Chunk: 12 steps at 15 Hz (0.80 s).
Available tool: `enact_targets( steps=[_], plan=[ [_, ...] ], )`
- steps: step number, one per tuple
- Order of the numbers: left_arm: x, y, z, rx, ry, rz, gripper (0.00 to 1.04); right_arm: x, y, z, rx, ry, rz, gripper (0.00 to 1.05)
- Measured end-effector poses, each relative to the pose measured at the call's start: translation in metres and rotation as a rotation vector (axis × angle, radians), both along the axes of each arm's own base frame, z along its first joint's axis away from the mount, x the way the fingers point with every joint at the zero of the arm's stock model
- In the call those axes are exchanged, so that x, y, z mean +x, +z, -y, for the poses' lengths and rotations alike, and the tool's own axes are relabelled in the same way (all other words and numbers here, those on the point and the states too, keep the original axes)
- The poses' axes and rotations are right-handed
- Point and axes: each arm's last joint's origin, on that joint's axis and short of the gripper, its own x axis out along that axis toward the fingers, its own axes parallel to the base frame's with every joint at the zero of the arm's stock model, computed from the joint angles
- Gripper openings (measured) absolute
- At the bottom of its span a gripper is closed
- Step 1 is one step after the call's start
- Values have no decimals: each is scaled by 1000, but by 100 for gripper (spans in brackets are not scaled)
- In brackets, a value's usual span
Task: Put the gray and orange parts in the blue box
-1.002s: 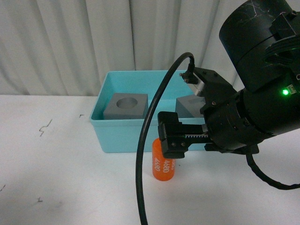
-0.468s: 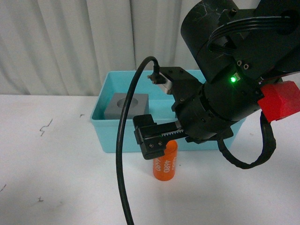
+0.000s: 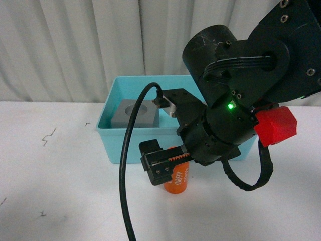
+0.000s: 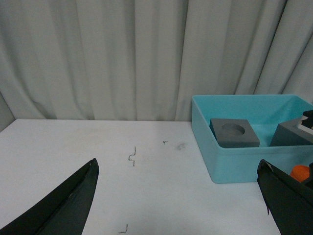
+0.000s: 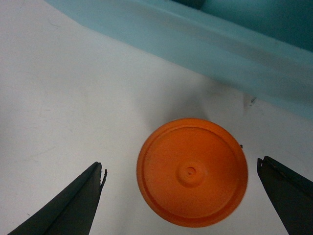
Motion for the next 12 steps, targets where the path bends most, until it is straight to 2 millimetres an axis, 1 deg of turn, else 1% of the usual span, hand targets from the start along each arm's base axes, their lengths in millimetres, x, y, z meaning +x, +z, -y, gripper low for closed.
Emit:
enact_targets(
  steps=[3, 4, 6, 8, 9, 12],
  plan=[
    [0, 0, 0, 0, 0, 0, 98, 2, -2, -3, 6, 8, 10, 98],
    [0, 0, 0, 0, 0, 0, 98, 2, -2, -3, 6, 8, 11, 89],
    [0, 0, 0, 0, 0, 0, 98, 2, -2, -3, 9, 8, 16, 67],
    [0, 0, 0, 0, 0, 0, 98, 3, -2, -3, 6, 8, 22, 50],
    [0, 0, 0, 0, 0, 0, 98, 3, -1, -3, 6, 8, 24, 48],
    [0, 0, 0, 0, 0, 0, 98, -1, 3, -2, 5, 9, 24, 48]
  ],
)
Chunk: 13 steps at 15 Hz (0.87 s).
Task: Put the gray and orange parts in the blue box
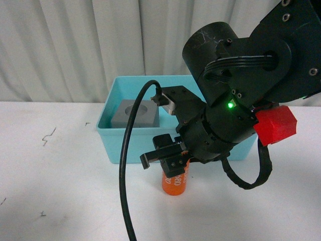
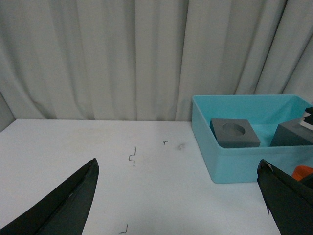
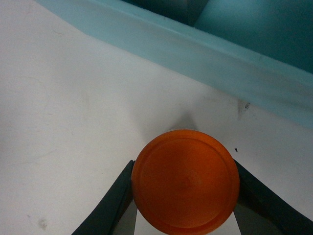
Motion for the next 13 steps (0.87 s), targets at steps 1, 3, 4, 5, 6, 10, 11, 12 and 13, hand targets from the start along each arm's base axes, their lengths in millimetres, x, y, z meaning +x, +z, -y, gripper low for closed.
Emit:
enact_targets(
  steps=[1, 3, 4, 5, 6, 10, 11, 12, 13],
  plan=[
    [0, 0, 0, 0, 0, 0, 98, -5, 11, 1, 8, 5, 13, 48],
    [0, 0, 0, 0, 0, 0, 98, -11, 43, -1, 47, 40, 79, 48],
    [0, 0, 0, 0, 0, 0, 98, -14, 62, -1, 77, 57, 113, 47],
    [0, 0, 0, 0, 0, 0, 98, -16, 82, -2, 102, 77, 154, 47],
    [0, 0, 0, 0, 0, 0, 98, -14, 95, -1, 123, 90, 181, 47],
    [0, 0, 0, 0, 0, 0, 98, 26, 113, 38, 140, -25, 252, 47],
    [0, 0, 0, 0, 0, 0, 98, 32, 107, 41, 139, -33, 241, 47],
    [0, 0, 0, 0, 0, 0, 98, 38, 100, 40, 139, -34, 233, 47],
    [0, 0, 0, 0, 0, 0, 98, 44, 92, 40, 134, -37, 219, 47]
  ],
)
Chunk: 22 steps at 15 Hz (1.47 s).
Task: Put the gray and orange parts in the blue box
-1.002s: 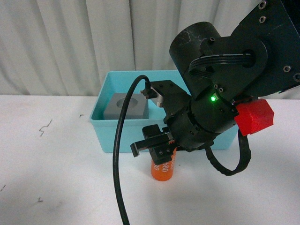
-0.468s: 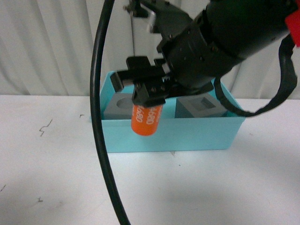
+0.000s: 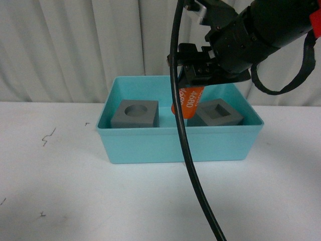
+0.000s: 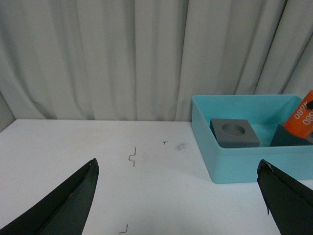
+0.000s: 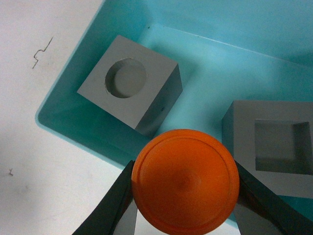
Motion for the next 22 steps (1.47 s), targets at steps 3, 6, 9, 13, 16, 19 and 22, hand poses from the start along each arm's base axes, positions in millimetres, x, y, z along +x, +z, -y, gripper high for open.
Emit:
enact_targets(
  steps=[3, 6, 9, 13, 16, 19, 22],
  plan=[
    [0, 0, 0, 0, 0, 0, 98, 25, -4, 8, 17, -24, 14, 47],
    [0, 0, 0, 0, 0, 0, 98, 38, -21, 11, 8, -36, -23, 47],
    [0, 0, 0, 0, 0, 0, 98, 44, -42, 9, 0, -27, -75, 47],
    [0, 0, 0, 0, 0, 0, 98, 49, -54, 7, -17, -20, -96, 47],
    [0, 0, 0, 0, 0, 0, 98, 55, -55, 5, -21, -15, -98, 47],
    [0, 0, 0, 0, 0, 0, 98, 57, -52, -2, -34, 4, -89, 64],
    [0, 0, 0, 0, 0, 0, 98, 58, -54, -2, -33, 4, -87, 99]
  ],
)
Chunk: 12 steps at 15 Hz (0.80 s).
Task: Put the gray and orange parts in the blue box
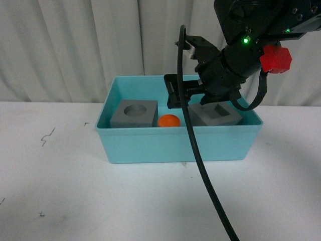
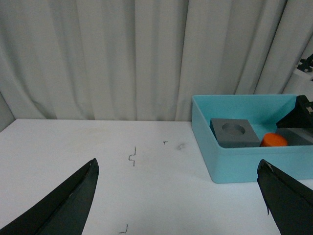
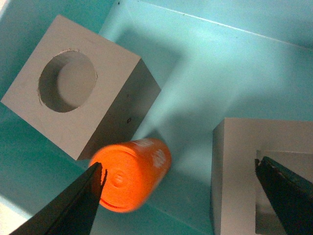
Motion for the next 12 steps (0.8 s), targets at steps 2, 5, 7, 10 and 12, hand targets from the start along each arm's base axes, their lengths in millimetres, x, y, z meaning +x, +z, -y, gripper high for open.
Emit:
enact_targets(
  steps=[2, 5, 7, 10, 12],
  plan=[
    [0, 0, 0, 0, 0, 0, 98, 0, 1, 4, 4, -6, 5, 98],
    [0, 0, 0, 0, 0, 0, 98, -2, 18, 14, 20, -27, 40, 98],
    [0, 0, 0, 0, 0, 0, 98, -6, 44, 23, 49, -52, 134, 98],
    [0, 0, 0, 0, 0, 0, 98, -22, 84, 30, 95, -66, 272, 98],
    [0, 0, 0, 0, 0, 0, 98, -31, 95, 32, 107, -66, 316, 98]
  ],
)
